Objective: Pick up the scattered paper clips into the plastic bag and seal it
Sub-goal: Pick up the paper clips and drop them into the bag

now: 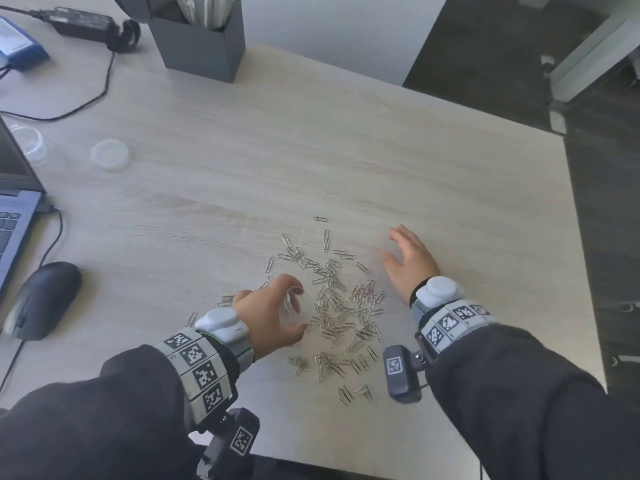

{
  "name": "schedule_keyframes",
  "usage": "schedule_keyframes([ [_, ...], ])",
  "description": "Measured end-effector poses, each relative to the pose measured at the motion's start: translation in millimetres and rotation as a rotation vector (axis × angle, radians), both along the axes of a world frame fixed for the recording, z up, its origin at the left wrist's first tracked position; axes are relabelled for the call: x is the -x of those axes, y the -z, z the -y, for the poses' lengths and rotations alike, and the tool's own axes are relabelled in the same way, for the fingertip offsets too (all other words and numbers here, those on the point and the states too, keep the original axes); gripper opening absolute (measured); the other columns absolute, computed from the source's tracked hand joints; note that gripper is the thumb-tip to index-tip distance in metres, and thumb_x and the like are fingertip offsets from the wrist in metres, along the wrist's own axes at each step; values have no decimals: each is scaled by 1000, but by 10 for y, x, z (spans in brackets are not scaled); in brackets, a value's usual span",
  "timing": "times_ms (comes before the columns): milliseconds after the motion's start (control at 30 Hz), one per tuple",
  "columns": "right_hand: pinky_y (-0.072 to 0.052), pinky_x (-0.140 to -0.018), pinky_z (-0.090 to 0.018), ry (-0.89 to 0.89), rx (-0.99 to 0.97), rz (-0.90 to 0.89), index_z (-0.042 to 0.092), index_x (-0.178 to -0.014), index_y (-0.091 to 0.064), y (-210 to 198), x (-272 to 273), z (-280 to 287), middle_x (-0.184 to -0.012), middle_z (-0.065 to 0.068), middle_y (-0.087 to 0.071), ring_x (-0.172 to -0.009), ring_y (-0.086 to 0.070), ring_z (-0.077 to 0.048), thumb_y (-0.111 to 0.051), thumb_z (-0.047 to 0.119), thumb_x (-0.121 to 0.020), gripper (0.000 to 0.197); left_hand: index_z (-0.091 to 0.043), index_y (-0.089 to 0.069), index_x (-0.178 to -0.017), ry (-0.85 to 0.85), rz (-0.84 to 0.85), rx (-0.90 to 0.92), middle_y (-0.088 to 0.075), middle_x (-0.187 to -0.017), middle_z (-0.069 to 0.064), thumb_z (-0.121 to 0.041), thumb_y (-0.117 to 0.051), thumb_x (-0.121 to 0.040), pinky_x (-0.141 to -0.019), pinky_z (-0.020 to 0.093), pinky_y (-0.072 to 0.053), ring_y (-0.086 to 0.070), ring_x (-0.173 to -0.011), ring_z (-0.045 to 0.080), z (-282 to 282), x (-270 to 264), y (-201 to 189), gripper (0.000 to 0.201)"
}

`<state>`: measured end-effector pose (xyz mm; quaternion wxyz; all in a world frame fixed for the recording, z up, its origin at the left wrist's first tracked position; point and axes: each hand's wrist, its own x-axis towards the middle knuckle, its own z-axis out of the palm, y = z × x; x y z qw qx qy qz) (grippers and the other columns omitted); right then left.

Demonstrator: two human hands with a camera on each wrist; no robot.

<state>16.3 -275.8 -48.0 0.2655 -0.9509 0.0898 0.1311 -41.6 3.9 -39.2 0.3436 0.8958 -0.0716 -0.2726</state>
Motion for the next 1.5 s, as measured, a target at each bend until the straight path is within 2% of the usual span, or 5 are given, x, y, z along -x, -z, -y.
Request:
schedule_keyframes([
  [433,9,-119,-47,-535,259,-184,27,-151,14,316,646,-251,-157,7,24,-144,23,-12,-20,61,-95,74,-34,-44,-123,-4,2,-67,-53,-91,-31,-46,-70,-79,-103,31,-32,-56,-85,11,-48,-10,4,53],
  [633,-14,-120,-46,-469,90,-61,26,-152,-19,176,627,-283,-161,8,-10,-148,-7,-12,-36,32,-101,54,-34,-43,-127,-11,-9,-84,-54,-90,-30,-44,-72,-81,-98,31,-33,-53,-90,17,-39,8,31,54],
  [800,-21,-116,-47,-320,173,-37,34,-149,-23,150,224,-425,-161,7,-15,-146,-16,-18,-44,50,-92,62,-40,-39,-125,-16,-17,-102,-61,-103,-22,-55,-67,-77,-99,34,-37,-55,-96,22,-93,38,81,58],
  [1200,-41,-95,-46,-655,229,-14,35,-134,-44,113,604,-463,-130,5,-45,-119,-41,-22,-45,41,-90,45,-35,-43,-126,-37,-2,-66,-67,-99,-14,-58,-61,-70,-107,37,-37,-57,-76,13,-128,14,63,63],
  [1500,-46,-97,-45,-385,252,-278,49,-142,-17,-75,744,-57,-141,1,-27,-124,-40,-22,-70,79,-51,110,-45,-37,-119,16,-14,-68,-68,-99,-18,-71,-50,-63,-109,41,-36,-66,-84,16,-165,0,181,64],
])
